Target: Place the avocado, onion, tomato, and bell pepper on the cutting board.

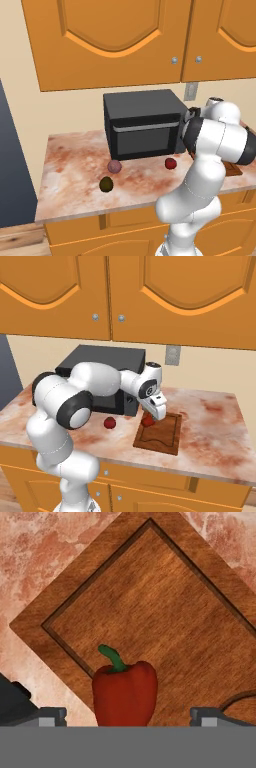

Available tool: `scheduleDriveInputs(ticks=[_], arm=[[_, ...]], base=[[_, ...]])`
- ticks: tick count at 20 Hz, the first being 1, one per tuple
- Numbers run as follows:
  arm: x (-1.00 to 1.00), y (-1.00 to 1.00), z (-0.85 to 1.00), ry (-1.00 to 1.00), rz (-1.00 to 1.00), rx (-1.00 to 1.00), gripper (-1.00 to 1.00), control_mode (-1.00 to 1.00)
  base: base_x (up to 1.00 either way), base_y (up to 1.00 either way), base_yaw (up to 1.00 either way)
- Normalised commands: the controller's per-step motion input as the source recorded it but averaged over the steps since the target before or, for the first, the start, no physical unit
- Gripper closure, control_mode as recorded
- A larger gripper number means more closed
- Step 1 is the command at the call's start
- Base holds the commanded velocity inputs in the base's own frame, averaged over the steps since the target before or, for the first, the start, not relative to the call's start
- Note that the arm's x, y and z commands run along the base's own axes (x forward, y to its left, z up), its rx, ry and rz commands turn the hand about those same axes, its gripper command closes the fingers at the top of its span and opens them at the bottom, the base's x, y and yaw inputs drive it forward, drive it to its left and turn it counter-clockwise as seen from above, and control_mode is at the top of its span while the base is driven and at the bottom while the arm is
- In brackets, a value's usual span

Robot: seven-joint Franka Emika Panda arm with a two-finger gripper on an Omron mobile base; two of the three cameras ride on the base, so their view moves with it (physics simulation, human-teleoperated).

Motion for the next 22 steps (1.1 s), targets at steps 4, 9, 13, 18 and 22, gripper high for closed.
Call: scheduleDriveInputs(ticks=[4,9,13,18,22], arm=[[-0.16,0.52,0.28,0.04,0.0,-0.06,-1.0,-1.0],[-0.24,0.54,0.15,0.04,0.06,-0.02,-1.0,-1.0],[-0.28,0.43,0.03,0.0,0.18,-0.02,-1.0,-1.0],[-0.4,0.02,0.0,-0.04,0.13,0.0,-1.0,-1.0],[-0.43,0.0,0.0,-0.06,0.1,0.0,-1.0,-1.0]], base=[[0.0,0.0,0.0],[0.0,0.0,0.0],[0.0,0.0,0.0],[0.0,0.0,0.0],[0.0,0.0,0.0]])
